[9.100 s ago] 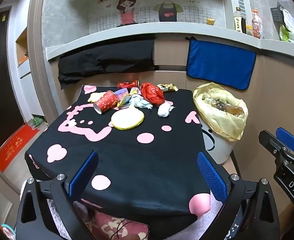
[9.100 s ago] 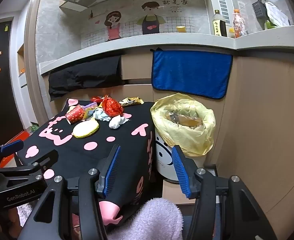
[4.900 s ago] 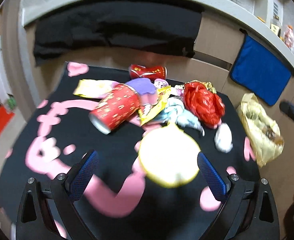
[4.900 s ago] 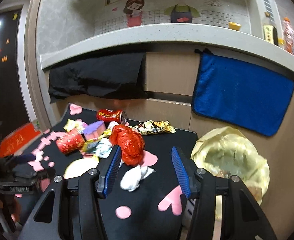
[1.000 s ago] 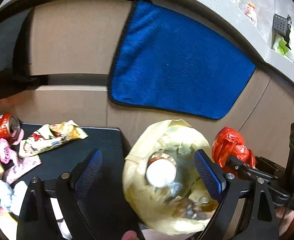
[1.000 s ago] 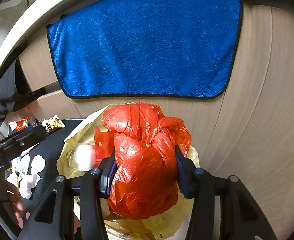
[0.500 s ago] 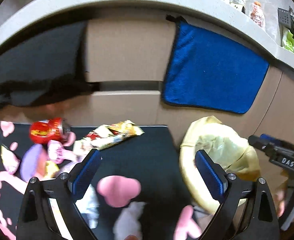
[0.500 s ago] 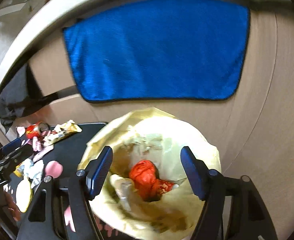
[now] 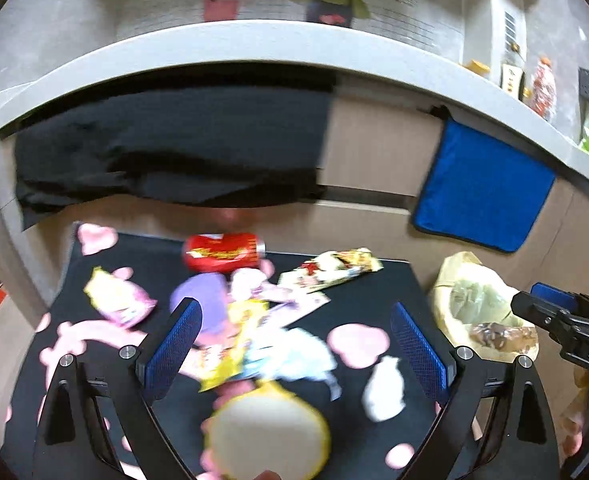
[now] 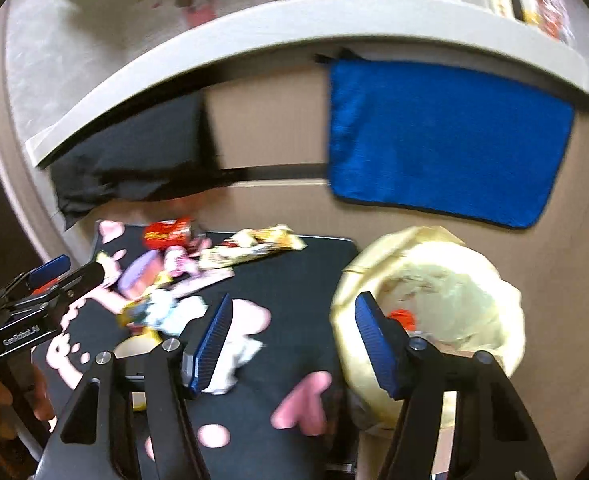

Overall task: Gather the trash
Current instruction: 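Move both tools back over the table toward the remaining trash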

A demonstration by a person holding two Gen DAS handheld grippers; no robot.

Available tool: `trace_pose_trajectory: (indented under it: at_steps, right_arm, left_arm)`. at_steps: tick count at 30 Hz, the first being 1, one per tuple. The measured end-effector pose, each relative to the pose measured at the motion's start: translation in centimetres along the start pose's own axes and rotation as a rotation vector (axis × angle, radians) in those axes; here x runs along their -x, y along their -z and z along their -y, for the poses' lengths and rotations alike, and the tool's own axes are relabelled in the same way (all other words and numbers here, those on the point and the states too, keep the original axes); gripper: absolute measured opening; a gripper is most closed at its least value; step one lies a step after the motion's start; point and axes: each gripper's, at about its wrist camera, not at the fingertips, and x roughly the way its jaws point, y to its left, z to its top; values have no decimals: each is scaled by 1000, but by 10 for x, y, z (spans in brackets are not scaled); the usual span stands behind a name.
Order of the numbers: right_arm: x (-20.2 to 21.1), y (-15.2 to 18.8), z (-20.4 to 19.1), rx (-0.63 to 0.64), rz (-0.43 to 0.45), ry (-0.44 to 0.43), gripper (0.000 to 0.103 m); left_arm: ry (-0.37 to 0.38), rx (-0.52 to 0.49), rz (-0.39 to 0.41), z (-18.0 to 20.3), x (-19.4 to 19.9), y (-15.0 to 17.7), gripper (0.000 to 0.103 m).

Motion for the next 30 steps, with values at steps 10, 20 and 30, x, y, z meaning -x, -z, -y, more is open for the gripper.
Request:
trace_pose_trajectory:
  at_steps: [10,20,30]
  right_arm:
    - [19,1,-93,74,26,-98,59]
    - [-2,7,-105,109,48,-156,59]
    - [-134,-12,-74,132,-54,-212,53]
  left_arm:
    - [-71,115,-21,-102,54,29,94]
    - [-109,198,-36,-166,30,51,93]
    - [-215,587,-148,-246,-134,30,78]
